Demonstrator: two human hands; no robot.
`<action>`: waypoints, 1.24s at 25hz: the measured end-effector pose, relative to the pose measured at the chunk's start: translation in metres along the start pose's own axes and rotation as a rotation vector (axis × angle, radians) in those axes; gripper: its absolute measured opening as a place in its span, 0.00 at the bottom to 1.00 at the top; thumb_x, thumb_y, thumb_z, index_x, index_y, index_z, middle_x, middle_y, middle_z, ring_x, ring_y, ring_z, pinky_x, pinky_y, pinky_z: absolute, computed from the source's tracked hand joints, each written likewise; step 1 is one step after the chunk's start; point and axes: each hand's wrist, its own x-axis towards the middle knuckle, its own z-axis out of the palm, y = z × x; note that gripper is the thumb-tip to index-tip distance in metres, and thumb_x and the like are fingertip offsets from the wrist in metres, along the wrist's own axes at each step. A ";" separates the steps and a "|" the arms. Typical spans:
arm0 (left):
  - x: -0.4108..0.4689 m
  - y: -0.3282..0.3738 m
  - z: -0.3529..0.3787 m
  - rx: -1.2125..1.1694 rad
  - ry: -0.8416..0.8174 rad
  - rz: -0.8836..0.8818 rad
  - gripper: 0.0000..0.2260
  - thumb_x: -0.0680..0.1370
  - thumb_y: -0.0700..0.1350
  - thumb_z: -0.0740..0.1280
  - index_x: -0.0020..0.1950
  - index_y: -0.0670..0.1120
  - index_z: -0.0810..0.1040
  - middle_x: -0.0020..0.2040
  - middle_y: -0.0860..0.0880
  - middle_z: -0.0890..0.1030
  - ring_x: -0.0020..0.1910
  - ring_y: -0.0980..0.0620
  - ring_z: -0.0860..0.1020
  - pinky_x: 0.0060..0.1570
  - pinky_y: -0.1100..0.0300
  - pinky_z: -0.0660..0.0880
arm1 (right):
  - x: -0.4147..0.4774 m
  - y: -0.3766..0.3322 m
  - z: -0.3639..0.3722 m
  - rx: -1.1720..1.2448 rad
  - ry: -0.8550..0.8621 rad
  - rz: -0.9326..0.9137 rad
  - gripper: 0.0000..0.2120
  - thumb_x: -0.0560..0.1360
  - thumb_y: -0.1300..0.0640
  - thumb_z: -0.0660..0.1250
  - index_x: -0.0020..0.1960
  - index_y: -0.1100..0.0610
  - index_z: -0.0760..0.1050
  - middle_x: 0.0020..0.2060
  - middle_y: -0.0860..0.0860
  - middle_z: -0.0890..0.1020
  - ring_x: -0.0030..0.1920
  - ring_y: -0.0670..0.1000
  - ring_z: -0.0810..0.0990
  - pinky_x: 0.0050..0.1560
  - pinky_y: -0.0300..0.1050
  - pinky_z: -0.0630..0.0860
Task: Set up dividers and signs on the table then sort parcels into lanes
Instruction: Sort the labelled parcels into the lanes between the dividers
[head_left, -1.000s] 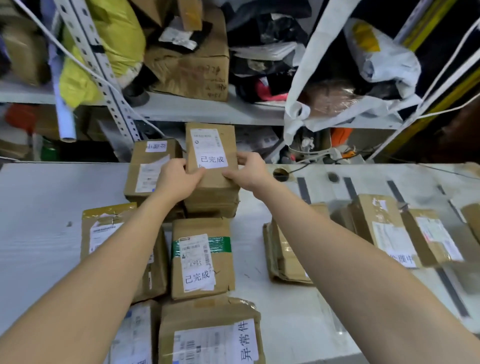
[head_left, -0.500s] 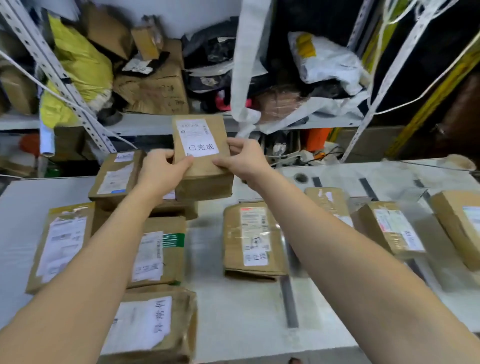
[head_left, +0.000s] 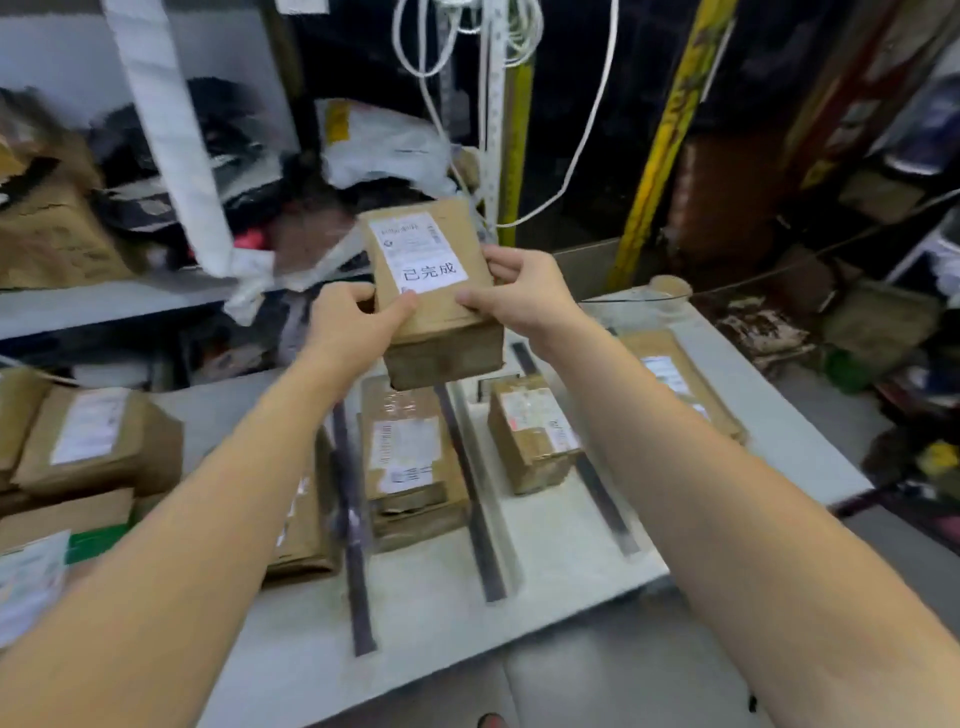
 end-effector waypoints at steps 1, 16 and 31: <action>-0.002 0.005 0.026 -0.004 -0.037 0.001 0.11 0.78 0.52 0.72 0.49 0.45 0.85 0.42 0.53 0.83 0.38 0.57 0.77 0.30 0.70 0.71 | -0.003 0.011 -0.023 -0.016 0.038 0.023 0.35 0.68 0.66 0.80 0.73 0.62 0.73 0.67 0.54 0.80 0.60 0.48 0.82 0.63 0.46 0.80; -0.035 -0.060 0.189 -0.033 -0.277 -0.159 0.18 0.74 0.53 0.77 0.62 0.48 0.83 0.51 0.56 0.85 0.49 0.60 0.83 0.47 0.63 0.81 | -0.016 0.161 -0.124 -0.020 0.031 0.324 0.36 0.71 0.67 0.78 0.76 0.58 0.69 0.69 0.52 0.79 0.65 0.47 0.80 0.66 0.48 0.78; 0.001 -0.046 0.068 0.320 -0.293 -0.103 0.24 0.78 0.53 0.70 0.71 0.45 0.75 0.53 0.48 0.82 0.50 0.49 0.82 0.52 0.50 0.80 | 0.019 0.090 -0.050 -0.604 0.001 0.034 0.22 0.75 0.52 0.73 0.68 0.51 0.78 0.66 0.50 0.81 0.63 0.51 0.80 0.54 0.44 0.75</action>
